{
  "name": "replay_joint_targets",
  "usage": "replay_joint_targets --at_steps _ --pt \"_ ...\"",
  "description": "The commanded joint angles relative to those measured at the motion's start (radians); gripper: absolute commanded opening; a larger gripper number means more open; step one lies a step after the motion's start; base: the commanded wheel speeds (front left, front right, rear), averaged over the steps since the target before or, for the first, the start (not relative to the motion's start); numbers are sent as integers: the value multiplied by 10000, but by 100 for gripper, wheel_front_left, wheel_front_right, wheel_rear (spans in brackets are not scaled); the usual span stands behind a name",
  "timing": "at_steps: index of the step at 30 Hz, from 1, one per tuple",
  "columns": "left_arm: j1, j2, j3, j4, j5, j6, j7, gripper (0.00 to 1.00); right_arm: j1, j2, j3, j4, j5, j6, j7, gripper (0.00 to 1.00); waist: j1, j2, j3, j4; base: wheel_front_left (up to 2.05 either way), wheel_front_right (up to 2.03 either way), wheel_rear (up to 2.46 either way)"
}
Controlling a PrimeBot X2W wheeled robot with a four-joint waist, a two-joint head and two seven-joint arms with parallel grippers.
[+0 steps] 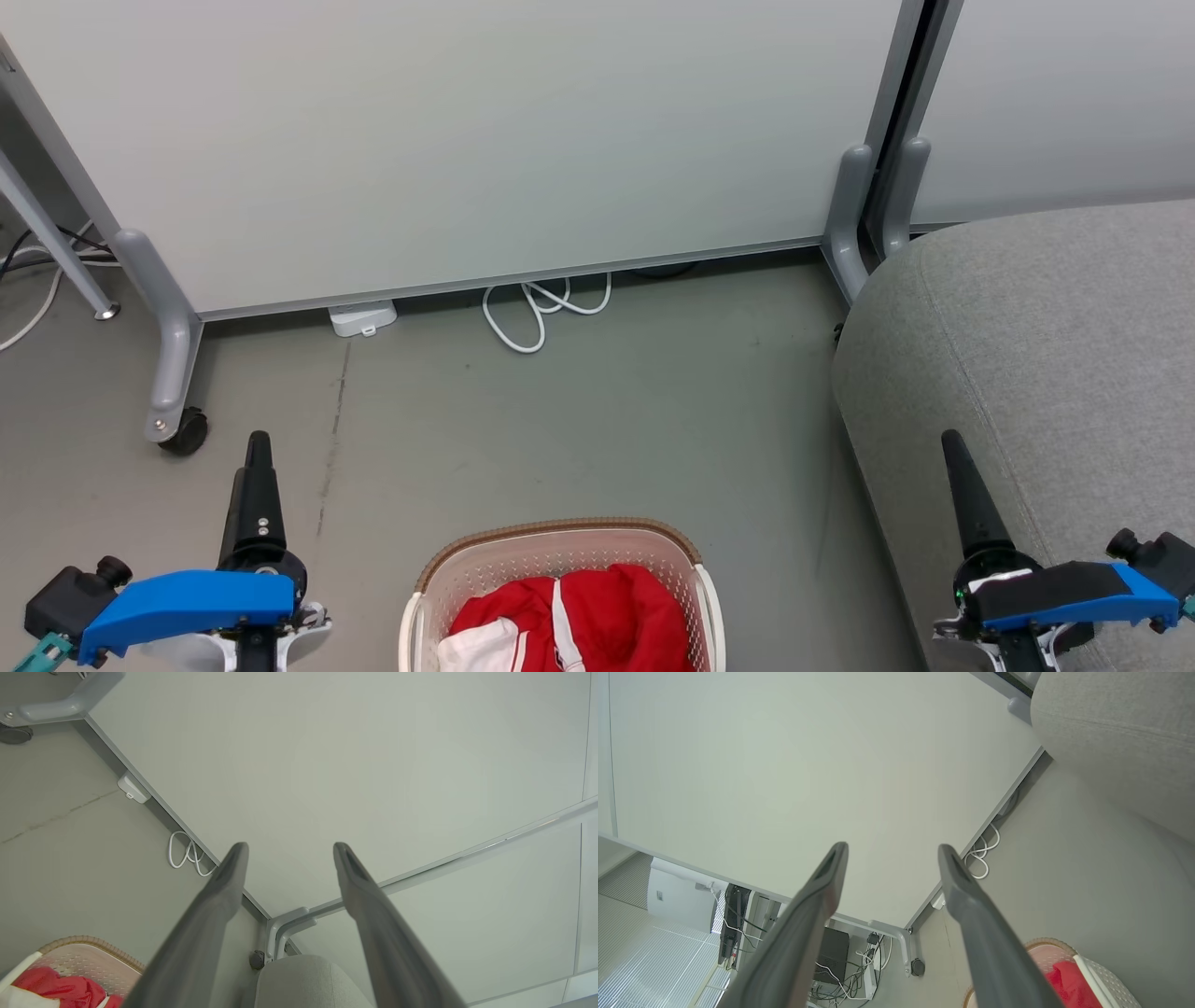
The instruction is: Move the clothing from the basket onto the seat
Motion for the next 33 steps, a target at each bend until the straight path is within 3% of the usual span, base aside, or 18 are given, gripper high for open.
replay_joint_targets --at_steps 1,18,33 --pt "-221 87 -56 -236 384 67 -93 100 -259 -66 77 -203 -361 11 -98 100 -1 0 1 4 0 0 0" --pt "-90 101 -662 -482 3741 341 -674 100 -271 -86 616 -171 -3248 15 -673 100 -1 0 13 46 0 0 0" --pt "-17 107 -943 -406 5780 411 -1111 100 -277 -102 848 7 -5158 19 -1116 100 -1 0 8 72 0 0 0"
